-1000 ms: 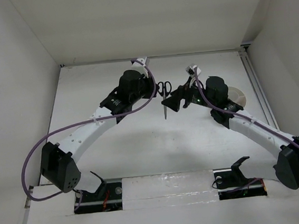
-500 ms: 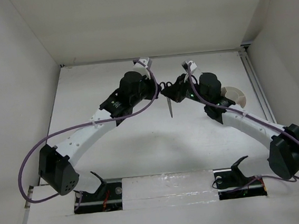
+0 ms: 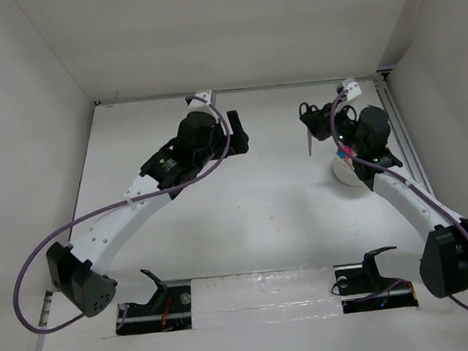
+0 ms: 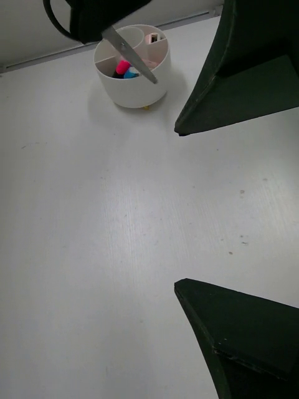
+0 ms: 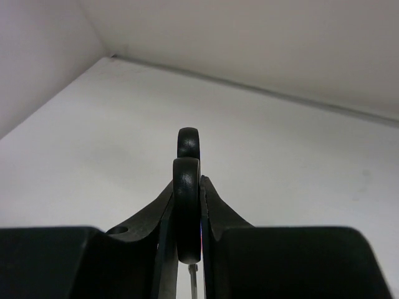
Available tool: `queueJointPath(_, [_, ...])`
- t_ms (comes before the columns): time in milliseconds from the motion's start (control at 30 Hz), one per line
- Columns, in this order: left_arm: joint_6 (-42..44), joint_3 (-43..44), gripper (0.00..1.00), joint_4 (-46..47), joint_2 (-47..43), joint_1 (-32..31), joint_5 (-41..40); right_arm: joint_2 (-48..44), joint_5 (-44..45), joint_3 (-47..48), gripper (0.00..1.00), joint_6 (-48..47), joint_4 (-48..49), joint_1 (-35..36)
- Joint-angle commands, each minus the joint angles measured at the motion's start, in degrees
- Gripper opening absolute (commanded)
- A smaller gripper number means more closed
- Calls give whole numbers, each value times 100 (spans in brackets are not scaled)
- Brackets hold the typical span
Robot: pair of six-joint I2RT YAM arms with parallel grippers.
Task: Sort the stationery into containers
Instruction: Place the scissors in the storage box.
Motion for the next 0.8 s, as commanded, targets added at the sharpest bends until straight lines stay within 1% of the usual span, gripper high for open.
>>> queueJointPath(0, [-267, -269, 100, -487, -939, 3, -15, -482, -323, -350, 0, -588, 1110, -592])
queueJointPath(33, [-267, -427, 100, -487, -1106, 3, 56, -535, -324, -447, 0, -528, 1250, -969])
queueJointPath(67, [-206, -742, 100, -487, -1255, 3, 117, -596, -324, -596, 0, -379, 1382, -1164])
queueJointPath(133, [-153, -1051, 100, -539, -1686, 3, 223, -597, -472, -650, 0, -255, 1708, -1646])
queueJointPath(167, [-92, -1305, 100, -540, -1905, 3, 319, -597, -473, -650, 0, -255, 1770, -1762])
queueJointPath(267, [-21, -1606, 100, -697, -2161, 3, 390, -597, -369, -650, 0, -255, 1770, -2113])
queueJointPath(333, [40, -1878, 100, -750, -2406, 3, 390, -728, -158, -729, 0, -307, 1840, -2229])
queueJointPath(367, [41, -1992, 100, -751, -2495, 3, 390, -790, 296, -782, 0, -307, 1893, -2307])
queueJointPath(433, [41, -2151, 100, -751, -2732, 3, 390, -974, 589, -1071, 0, -359, 2190, -2360])
queueJointPath(467, [93, -2152, 100, -699, -2794, 3, 390, -1036, 938, -1168, 0, -360, 2192, -2361])
queueJointPath(567, [155, -2152, 100, -628, -2909, 3, 461, -1334, 1572, -1537, 0, -360, 2341, -2414])
queueJointPath(633, [207, -2152, 100, -628, -2962, 3, 461, -1536, 1732, -1791, 0, -360, 2403, -2414])
queueJointPath(767, [208, -2152, 100, -628, -2962, 3, 732, -1599, 1978, -1968, 0, -465, 2578, -2466])
